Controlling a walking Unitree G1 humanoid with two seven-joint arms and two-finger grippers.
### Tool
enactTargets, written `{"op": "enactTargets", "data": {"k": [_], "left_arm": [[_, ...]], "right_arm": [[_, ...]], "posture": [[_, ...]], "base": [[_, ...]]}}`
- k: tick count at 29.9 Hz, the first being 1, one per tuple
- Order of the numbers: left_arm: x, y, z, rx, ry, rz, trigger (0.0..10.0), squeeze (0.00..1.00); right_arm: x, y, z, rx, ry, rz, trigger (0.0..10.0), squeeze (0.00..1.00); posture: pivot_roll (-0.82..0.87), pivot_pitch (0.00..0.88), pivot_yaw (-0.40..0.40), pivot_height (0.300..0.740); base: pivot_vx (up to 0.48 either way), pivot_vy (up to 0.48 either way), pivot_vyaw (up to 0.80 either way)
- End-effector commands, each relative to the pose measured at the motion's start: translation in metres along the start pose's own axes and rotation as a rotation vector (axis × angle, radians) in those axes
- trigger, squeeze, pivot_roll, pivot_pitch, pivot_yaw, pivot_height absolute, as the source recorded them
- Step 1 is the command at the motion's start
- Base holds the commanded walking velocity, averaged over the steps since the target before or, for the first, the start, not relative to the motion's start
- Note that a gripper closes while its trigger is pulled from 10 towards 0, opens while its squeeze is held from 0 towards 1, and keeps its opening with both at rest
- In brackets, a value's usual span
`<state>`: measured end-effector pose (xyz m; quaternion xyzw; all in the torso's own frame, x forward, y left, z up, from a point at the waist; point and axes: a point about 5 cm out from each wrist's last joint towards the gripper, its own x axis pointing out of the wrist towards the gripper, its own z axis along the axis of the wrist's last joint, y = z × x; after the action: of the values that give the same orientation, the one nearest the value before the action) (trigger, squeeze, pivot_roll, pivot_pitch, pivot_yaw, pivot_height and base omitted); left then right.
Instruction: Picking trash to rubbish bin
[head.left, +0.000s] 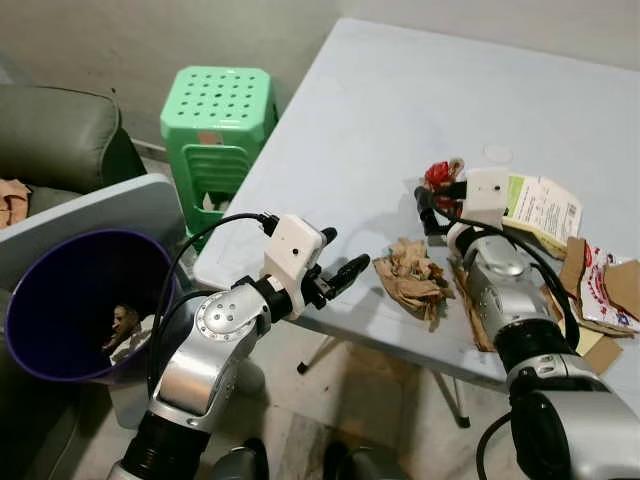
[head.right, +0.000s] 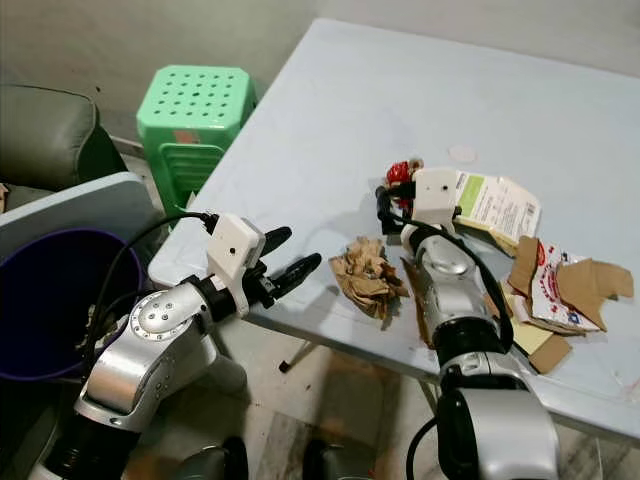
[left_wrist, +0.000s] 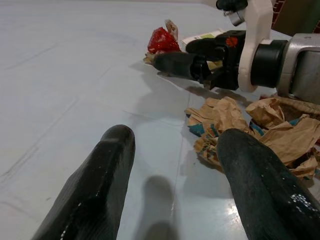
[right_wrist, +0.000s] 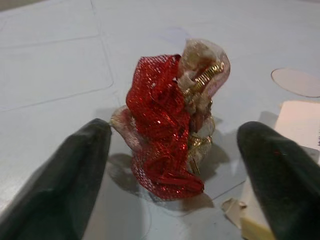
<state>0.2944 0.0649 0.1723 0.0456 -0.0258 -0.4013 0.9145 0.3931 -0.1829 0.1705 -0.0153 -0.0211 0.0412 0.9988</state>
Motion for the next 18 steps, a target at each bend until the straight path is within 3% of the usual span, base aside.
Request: {"op": "enactTargets", "data": {"k": [1,2,3,18], "left_arm": [[0.0004,-0.002,0.0033,0.006,-0.008,-0.007,10.0,0.0],[0.0005,-0.0018,0.0033,0.007,-0.007,-0.006,10.0,0.0],[0.0009,-0.0015,0.0038,0.006,-0.009,-0.004,10.0,0.0],[0.005,0.0015,0.0071,0.004,-0.03,0.021,10.0,0.0]], "right_arm": [[-0.0021,-0.0017,-0.0075,0.009,0.021,0.008,2.4,0.0],[-0.0019,-0.0019,-0.0066,0.0,0.013,0.005,2.4,0.0],[-0.0006,-0.0021,-0.0061,0.026,0.018,0.014,0.0,0.0],[0.0008,-0.0087,-0.0002,0.025,0.006,0.087,0.0,0.0]], "posture": [[0.04,0.293,-0.058,0.74],[0.04,0.291,-0.059,0.74],[0.04,0.286,-0.06,0.74],[0.03,0.276,-0.079,0.74]], "base": [[0.0,0.0,0.0],[0.0,0.0,0.0],[0.0,0.0,0.0],[0.0,0.0,0.0]]}}
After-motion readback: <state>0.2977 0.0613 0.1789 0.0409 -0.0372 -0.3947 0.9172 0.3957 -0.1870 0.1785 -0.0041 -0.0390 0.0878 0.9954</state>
